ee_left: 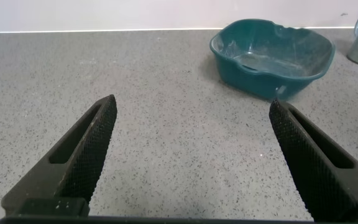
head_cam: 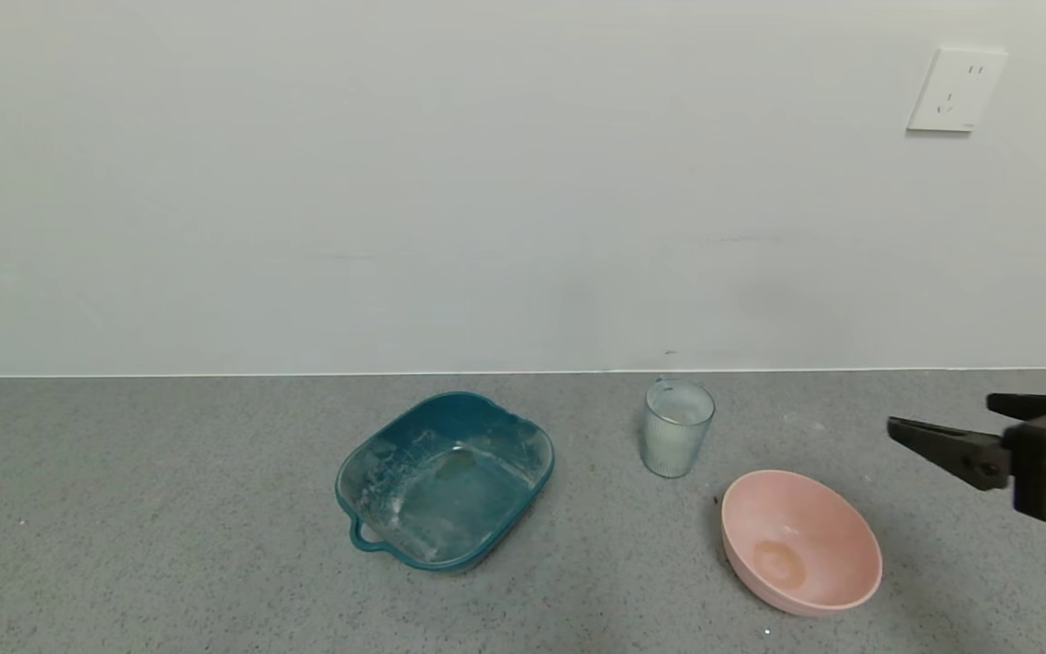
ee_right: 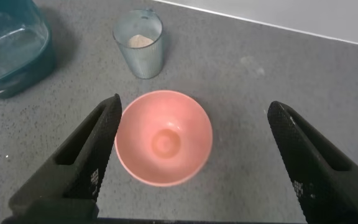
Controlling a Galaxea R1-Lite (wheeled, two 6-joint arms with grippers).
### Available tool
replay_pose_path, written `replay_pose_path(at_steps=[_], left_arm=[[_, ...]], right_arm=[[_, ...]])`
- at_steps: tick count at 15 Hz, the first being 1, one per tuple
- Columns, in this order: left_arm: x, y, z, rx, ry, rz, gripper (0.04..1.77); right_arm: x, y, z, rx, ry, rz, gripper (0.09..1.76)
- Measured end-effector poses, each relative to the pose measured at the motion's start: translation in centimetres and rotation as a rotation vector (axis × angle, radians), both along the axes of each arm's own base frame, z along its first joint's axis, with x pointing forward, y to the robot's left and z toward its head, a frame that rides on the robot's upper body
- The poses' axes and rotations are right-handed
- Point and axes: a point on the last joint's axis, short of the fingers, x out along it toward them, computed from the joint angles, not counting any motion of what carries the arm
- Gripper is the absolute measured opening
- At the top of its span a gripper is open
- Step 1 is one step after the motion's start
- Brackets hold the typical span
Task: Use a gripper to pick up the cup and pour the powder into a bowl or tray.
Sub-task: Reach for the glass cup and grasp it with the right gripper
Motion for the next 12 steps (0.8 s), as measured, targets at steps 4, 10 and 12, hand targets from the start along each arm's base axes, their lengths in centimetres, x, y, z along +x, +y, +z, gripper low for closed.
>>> replay_pose_path(at_steps=[4, 10, 12], left_arm=[[0.0, 0.0, 0.0, 0.0, 0.0, 0.0, 1.76], [0.0, 0.0, 0.0, 0.0, 0.0, 0.0, 1.76], [0.0, 0.0, 0.0, 0.0, 0.0, 0.0, 1.76]], right_arm=[[5.7, 3.4, -2.4, -0.032, 0.083, 0.057, 1.71], [10.8, 8.9, -6.2, -0.074, 0.189, 0.039, 1.71], [11.7, 10.7, -7.3, -0.077, 0.183, 0.027, 1.71]])
